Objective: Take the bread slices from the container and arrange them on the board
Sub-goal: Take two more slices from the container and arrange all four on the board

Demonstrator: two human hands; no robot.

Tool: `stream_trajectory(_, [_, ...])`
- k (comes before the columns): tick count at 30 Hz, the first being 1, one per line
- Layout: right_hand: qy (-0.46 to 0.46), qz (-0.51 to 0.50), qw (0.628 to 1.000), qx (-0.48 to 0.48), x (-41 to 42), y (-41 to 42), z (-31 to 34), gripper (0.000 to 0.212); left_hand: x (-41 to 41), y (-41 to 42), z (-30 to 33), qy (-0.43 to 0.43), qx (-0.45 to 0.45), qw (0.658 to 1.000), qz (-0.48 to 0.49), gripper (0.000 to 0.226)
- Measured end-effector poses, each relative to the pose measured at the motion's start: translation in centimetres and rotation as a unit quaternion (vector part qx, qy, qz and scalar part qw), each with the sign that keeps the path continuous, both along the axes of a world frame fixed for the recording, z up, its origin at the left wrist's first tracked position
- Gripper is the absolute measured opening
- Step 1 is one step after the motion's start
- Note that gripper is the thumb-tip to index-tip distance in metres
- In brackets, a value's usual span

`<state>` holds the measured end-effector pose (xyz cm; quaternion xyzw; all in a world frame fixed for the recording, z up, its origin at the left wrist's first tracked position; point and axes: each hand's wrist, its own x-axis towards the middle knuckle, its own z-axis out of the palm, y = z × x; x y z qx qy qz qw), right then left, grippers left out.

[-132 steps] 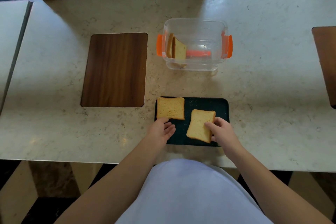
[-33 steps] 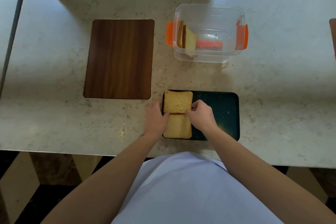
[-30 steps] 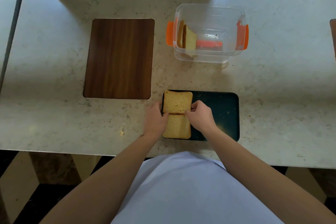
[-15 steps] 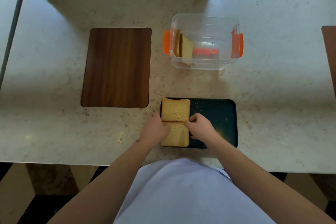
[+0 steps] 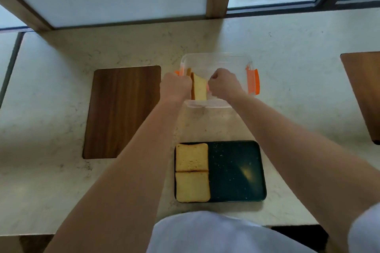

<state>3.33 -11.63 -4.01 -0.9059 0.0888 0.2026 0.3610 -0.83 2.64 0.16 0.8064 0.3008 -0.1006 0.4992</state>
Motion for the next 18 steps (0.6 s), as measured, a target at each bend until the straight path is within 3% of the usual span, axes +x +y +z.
stream_trajectory(4, [0.099, 0.034, 0.994, -0.020, 2.2, 2.2, -2.1, 0.025, 1.5, -1.0, 0.3, 0.020, 0.031, 0.999, 0.026, 0.026])
stream_trajectory(8, [0.126, 0.010, 0.992, 0.007, 2.5, 3.6, -3.8, 0.034, 2.1, -1.2, 0.3, 0.013, 0.048, 0.998, 0.044, 0.018])
stream_trajectory(12, [0.153, -0.019, 0.987, 0.035, 2.6, 3.9, -3.9, 0.043, 2.3, -1.9, 0.3, 0.010, 0.080, 0.997, 0.004, 0.029])
stream_trajectory(16, [0.185, -0.024, 0.982, 0.040, 2.4, 3.8, -3.4, 0.094, 2.9, -2.8, 0.8, 0.019, 0.094, 0.993, -0.075, 0.039])
stream_trajectory(18, [0.179, -0.029, 0.983, 0.037, 2.3, 3.7, -3.8, 0.100, 3.1, -3.2, 1.0, 0.030, 0.098, 0.991, -0.089, 0.031])
